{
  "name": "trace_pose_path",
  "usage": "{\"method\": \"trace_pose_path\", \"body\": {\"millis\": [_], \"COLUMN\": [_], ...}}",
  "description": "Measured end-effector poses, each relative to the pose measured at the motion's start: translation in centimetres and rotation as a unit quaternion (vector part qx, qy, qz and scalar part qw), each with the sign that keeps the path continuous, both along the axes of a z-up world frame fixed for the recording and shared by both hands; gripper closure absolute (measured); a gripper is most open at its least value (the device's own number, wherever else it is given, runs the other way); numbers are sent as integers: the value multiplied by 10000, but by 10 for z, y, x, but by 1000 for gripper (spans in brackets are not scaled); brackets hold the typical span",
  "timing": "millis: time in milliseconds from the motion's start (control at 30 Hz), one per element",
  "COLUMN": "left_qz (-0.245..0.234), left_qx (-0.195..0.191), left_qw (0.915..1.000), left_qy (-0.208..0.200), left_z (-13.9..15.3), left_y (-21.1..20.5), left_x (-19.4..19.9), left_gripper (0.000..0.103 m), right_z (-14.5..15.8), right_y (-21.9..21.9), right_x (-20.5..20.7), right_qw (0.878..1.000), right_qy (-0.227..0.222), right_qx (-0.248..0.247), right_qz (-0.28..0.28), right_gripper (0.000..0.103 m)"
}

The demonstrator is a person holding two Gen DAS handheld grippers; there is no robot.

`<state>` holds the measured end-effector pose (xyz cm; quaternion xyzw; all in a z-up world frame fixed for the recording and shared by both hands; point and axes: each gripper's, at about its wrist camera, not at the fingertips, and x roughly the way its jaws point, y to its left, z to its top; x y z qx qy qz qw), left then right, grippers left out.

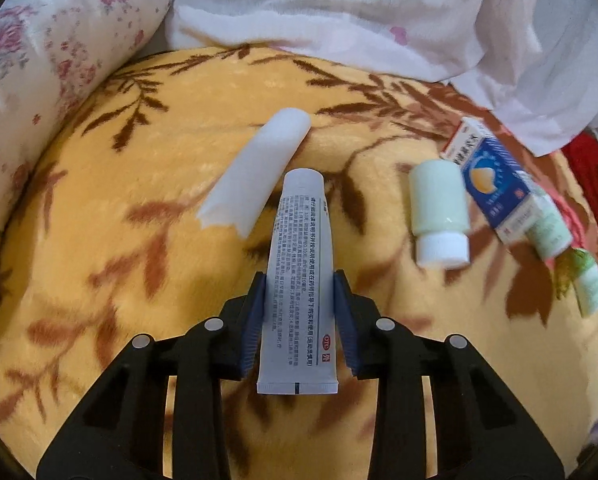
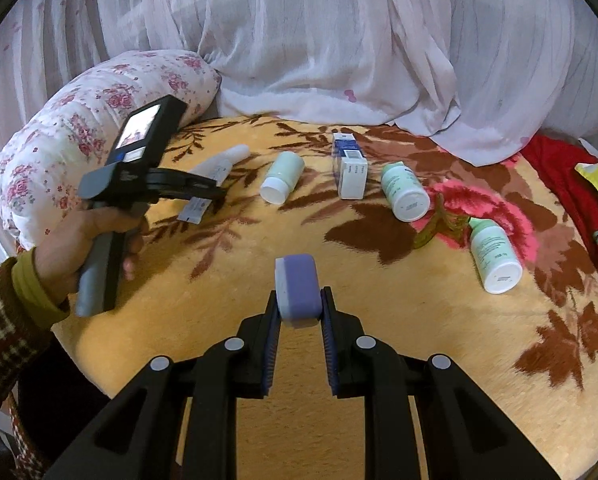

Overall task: Collect trash
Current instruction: 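Grasp the white ointment tube with the left tool while the right tool grasps the purple-capped vial, then carry both items to the orange bin and open both tools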

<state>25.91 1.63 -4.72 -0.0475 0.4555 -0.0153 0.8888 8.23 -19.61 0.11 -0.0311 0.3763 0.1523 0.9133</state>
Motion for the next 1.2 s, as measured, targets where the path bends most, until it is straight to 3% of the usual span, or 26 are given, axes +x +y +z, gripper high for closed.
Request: {"method": "trace_pose_path", "body": {"millis": [233, 500, 833, 1067, 1200], "left_qz": [-358, -1246, -2054, -2062, -2025], "left_qx": [-160, -351, -628, -740, -722], "left_qw": [9988, 9912, 9747, 9695, 9677], "left_qy": [-287, -269, 618, 1103, 1316], "left_z": [26, 36, -14, -46, -59], "left_y": [6, 0, -7, -5, 0], "left_x": [-61, -172, -287, -323, -334], "left_gripper": [70, 70, 70, 70, 70], "right_z": [7, 13, -30, -70, -83], "right_y": [10, 25, 50, 55, 61], "right_x": [-16, -66, -139, -166, -178], "right_qw": [9999, 9983, 9887, 9791, 9753], "right_qy": [-39, -10, 823, 1595, 1800], "right_qx": [40, 54, -84, 225, 170], "right_qz": [122, 576, 1249, 1239, 1273], "right_gripper": [83, 83, 83, 83, 83]}}
